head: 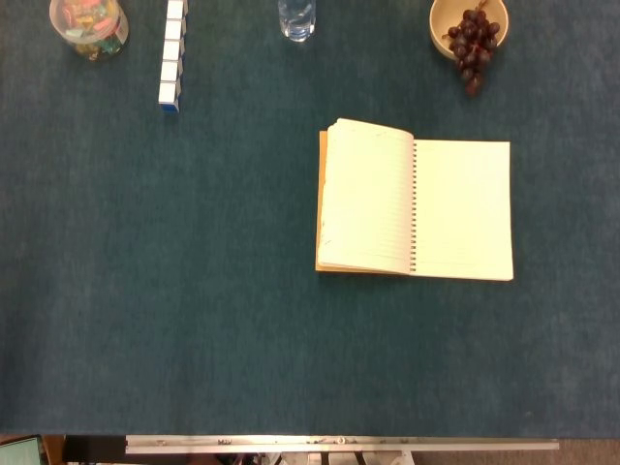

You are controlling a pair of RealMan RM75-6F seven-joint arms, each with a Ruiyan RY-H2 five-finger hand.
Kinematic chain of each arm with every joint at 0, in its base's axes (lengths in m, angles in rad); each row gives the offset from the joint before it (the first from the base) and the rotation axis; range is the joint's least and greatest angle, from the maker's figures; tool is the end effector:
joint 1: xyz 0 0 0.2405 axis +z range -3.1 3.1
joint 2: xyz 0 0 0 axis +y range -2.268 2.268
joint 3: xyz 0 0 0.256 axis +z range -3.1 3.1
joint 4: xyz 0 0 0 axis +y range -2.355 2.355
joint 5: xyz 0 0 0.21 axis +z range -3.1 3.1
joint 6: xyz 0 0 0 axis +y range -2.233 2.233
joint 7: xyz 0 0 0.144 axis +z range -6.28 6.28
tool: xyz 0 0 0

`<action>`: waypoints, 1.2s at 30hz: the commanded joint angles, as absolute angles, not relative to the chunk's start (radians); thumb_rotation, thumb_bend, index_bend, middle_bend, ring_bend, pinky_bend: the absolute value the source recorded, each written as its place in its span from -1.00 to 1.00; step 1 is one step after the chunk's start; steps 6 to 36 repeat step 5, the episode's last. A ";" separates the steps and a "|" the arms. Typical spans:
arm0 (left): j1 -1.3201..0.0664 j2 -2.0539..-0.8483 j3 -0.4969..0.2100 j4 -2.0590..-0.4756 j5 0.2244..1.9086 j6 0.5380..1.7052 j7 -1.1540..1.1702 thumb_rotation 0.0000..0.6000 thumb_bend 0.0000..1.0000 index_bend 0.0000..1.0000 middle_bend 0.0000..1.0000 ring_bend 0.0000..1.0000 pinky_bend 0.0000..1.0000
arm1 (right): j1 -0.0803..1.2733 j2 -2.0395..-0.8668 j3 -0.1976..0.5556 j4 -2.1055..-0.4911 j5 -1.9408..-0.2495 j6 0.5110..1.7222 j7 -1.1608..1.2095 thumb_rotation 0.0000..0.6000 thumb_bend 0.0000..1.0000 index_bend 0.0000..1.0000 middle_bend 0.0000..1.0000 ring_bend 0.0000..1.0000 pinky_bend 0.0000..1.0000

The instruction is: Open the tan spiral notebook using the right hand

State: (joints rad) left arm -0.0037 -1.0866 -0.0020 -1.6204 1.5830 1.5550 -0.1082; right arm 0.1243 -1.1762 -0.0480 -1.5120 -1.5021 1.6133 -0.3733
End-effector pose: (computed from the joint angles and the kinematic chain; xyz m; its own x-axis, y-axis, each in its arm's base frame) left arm -0.3137 0.1456 0.1666 0.3208 0.0139 0.9470 0.9471 -0.0142 -0.3206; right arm -0.3179 -0.1744 0.1538 0.7348 0.0625 0.6754 -0.6754 -0.0247 0.7370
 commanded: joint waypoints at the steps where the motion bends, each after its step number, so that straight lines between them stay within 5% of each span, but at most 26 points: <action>1: -0.008 -1.088 -0.003 -1.624 1.587 1.554 -0.105 1.00 0.02 -0.36 -0.43 -0.66 -0.67 | 0.111 -1.180 -0.038 -1.506 -1.504 1.622 -0.359 1.00 -0.62 -0.67 -0.60 -0.91 -0.91; 36: -0.014 -1.090 -0.003 -1.628 1.588 1.549 -0.096 1.00 0.02 -0.36 -0.43 -0.66 -0.67 | 0.106 -1.179 -0.030 -1.512 -1.518 1.619 -0.357 1.00 -0.62 -0.67 -0.60 -0.91 -0.91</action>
